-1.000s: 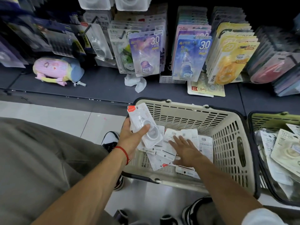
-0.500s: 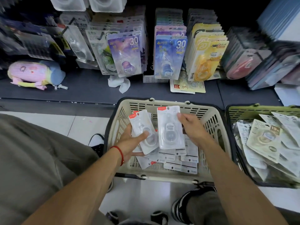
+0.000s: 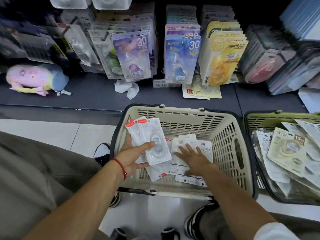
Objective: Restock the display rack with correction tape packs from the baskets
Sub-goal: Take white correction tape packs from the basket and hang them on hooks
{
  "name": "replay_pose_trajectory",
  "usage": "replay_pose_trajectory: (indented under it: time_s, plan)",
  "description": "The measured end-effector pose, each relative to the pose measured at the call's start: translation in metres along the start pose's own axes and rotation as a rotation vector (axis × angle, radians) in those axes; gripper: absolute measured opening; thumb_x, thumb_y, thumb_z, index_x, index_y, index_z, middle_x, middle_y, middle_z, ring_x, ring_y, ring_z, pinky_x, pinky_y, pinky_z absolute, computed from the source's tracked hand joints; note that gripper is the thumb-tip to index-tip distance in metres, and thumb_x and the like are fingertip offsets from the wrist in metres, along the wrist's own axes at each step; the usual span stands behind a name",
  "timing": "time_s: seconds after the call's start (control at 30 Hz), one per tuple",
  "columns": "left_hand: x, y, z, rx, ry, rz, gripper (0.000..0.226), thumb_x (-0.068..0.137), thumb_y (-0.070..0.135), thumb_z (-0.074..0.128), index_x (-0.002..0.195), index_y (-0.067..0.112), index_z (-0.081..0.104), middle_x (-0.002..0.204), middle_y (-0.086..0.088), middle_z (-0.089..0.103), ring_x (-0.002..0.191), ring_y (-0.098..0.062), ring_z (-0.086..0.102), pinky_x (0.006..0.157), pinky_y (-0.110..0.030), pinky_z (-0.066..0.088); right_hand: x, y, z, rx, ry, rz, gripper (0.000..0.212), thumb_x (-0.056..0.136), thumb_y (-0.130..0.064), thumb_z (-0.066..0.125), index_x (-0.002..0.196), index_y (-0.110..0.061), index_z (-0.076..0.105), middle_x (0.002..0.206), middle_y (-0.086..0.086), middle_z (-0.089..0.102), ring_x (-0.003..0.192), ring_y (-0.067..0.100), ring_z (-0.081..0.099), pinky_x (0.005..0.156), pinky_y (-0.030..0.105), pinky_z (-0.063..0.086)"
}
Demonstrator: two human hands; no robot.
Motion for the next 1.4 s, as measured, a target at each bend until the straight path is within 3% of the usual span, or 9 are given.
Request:
replay_pose_trajectory:
  time_s: [0.17,0.27,0.4,0.57,0.8,1.0,1.13,1.27,1.4]
  plan:
    - [0.0,0.003,-0.005,-0.051,0.034,0.039,0.068,0.077,0.011,0.091,0.125,0.046,0.059,0.122,0.007,0.076,0.112,-0.025,0.072,0.068,-0.051,0.064,0.015,-0.004,0.008,-0.211,0.052,0.001,0.104,0.091,-0.047,0.075,0.167,-0.022,0.008,0.176,0.009,-0.007,0.162,0.029,-0.01,0.128,0.062,-0.005]
    - [0.0,0.005,-0.008,-0.041,0.048,0.051,0.069,0.077,0.011,0.091,0.128,0.044,0.059,0.123,0.006,0.075,0.113,-0.026,0.072,0.07,-0.052,0.064,0.006,0.005,-0.003,0.193,0.057,-0.025,0.089,0.094,-0.044,0.072,0.166,-0.027,0.022,0.176,0.004,0.004,0.163,0.022,-0.001,0.129,0.052,-0.003]
    - [-0.001,0.01,-0.005,-0.002,0.031,0.077,0.071,0.077,0.012,0.092,0.13,0.045,0.059,0.125,0.008,0.074,0.116,-0.025,0.07,0.072,-0.054,0.064,-0.024,0.027,-0.049,0.955,0.294,0.077,0.036,0.097,-0.031,0.073,0.133,-0.029,0.069,0.13,-0.004,0.07,0.117,0.018,0.068,0.099,0.036,0.057]
    - [-0.007,0.024,0.012,0.022,-0.032,0.145,0.071,0.077,0.014,0.093,0.129,0.048,0.059,0.124,0.01,0.075,0.115,-0.026,0.072,0.076,-0.06,0.063,-0.063,0.067,-0.123,1.372,0.662,0.105,0.017,0.104,-0.012,0.063,0.113,-0.005,0.075,0.088,-0.001,0.081,0.083,0.016,0.076,0.081,0.038,0.062]
    - [-0.039,0.066,0.044,0.016,-0.302,0.277,0.076,0.075,0.025,0.095,0.134,0.051,0.053,0.133,0.007,0.073,0.116,-0.023,0.074,0.084,-0.057,0.062,-0.087,0.028,-0.217,1.331,0.646,-0.083,0.019,0.106,-0.024,0.062,0.109,-0.013,0.077,0.093,0.01,0.08,0.082,0.017,0.069,0.073,0.029,0.056]
    - [-0.066,0.134,0.053,-0.023,-0.35,0.485,0.077,0.082,0.012,0.087,0.142,0.041,0.049,0.135,0.003,0.072,0.119,-0.024,0.072,0.079,-0.042,0.063,-0.112,-0.008,-0.298,1.169,0.867,-0.132,0.024,0.105,-0.032,0.063,0.103,-0.01,0.073,0.089,0.023,0.074,0.07,0.02,0.058,0.069,0.037,0.047]
    - [-0.078,0.191,0.065,0.027,-0.38,0.605,0.086,0.078,0.009,0.09,0.146,0.038,0.047,0.137,-0.001,0.071,0.125,-0.028,0.069,0.095,-0.05,0.059,-0.131,-0.025,-0.348,1.081,1.059,-0.172,0.021,0.105,-0.037,0.06,0.094,-0.021,0.069,0.067,-0.007,0.069,0.057,0.013,0.057,0.056,0.035,0.045]
    - [-0.086,0.252,0.066,0.052,-0.412,0.686,0.084,0.074,0.013,0.088,0.142,0.04,0.048,0.134,0.001,0.072,0.121,-0.026,0.071,0.084,-0.043,0.062,-0.149,-0.031,-0.374,1.266,1.102,-0.184,0.022,0.098,-0.053,0.063,0.114,-0.039,0.068,0.107,-0.015,0.076,0.098,0.008,0.072,0.083,0.039,0.06]
    - [-0.089,0.294,0.059,0.065,-0.408,0.779,0.082,0.076,0.015,0.091,0.14,0.043,0.049,0.136,0.001,0.071,0.12,-0.026,0.072,0.083,-0.043,0.063,-0.147,-0.046,-0.381,1.291,0.893,-0.29,0.019,0.096,-0.038,0.073,0.112,-0.03,0.078,0.107,-0.011,0.08,0.1,0.016,0.076,0.089,0.042,0.064]
Point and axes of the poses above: each hand's wrist, its own x-axis towards the middle knuckle, its own z-axis out of the palm, y = z × x, the point moved 2 cm from there along x, towards the middle knuckle
